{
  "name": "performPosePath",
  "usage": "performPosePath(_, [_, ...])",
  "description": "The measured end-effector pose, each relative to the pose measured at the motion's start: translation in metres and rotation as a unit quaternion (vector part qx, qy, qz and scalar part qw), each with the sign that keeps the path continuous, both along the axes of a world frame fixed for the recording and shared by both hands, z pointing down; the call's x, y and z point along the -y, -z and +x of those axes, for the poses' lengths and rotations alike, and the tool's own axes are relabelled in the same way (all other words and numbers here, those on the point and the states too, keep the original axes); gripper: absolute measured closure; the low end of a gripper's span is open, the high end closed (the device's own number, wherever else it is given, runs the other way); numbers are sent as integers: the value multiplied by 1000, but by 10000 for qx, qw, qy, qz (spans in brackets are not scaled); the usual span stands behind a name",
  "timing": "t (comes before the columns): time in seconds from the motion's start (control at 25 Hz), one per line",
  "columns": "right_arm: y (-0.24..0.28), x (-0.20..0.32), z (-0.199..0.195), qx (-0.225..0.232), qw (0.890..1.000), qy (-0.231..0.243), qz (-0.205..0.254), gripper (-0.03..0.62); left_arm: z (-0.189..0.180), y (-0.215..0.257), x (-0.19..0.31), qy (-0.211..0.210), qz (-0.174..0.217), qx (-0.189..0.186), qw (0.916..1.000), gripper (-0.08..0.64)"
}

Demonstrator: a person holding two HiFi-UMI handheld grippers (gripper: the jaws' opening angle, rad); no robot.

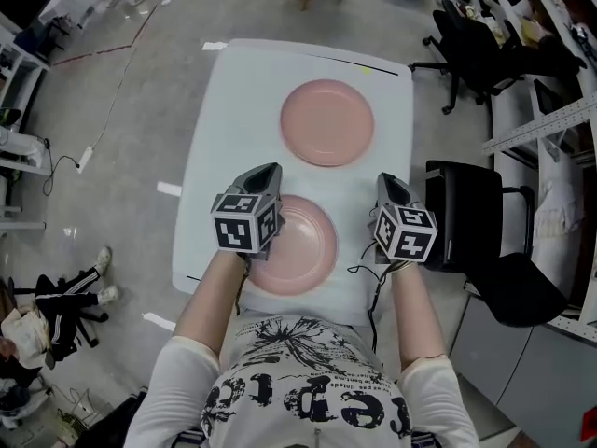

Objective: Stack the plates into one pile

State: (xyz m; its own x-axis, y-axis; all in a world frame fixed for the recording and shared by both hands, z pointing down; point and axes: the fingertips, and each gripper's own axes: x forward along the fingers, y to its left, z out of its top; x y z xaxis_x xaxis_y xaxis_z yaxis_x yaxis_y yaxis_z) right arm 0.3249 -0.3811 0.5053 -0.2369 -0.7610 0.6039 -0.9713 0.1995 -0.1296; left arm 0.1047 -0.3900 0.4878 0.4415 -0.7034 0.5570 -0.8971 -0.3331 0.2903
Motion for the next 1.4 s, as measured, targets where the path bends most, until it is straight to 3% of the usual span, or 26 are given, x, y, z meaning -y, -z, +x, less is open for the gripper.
performPosePath(0.24, [-23, 72, -5, -82, 9998, -107, -148, 584, -10, -29, 76, 105, -369, -87, 9992, 557])
performPosePath(0.32, [-35, 92, -2, -152, 9994, -223, -204, 517, -10, -41, 97, 90, -510, -212, 9984, 485])
performPosePath(0.44, [-54, 114, 3, -194, 9986, -390, -308, 488, -10, -60, 120, 139, -699, -327, 9969, 453])
performPosePath(0.64, [-85, 141, 4, -197, 9968, -477, -605, 474, -18, -105, 153, 267, -1020, 59, 9944, 408])
performPosePath(0.92, [-124, 159, 6, -222, 9938, -539, -951, 493, -12, -146, 169, 106, -1328, 32, 9911, 431])
performPosePath(1.2, [-129, 161, 6, -286, 9945, -505, -867, 515, -5, -150, 172, 15, -1304, -229, 9912, 483])
performPosePath(1.4, [-121, 154, 4, -251, 9948, -497, -855, 518, -6, -139, 164, -61, -1272, -146, 9917, 488])
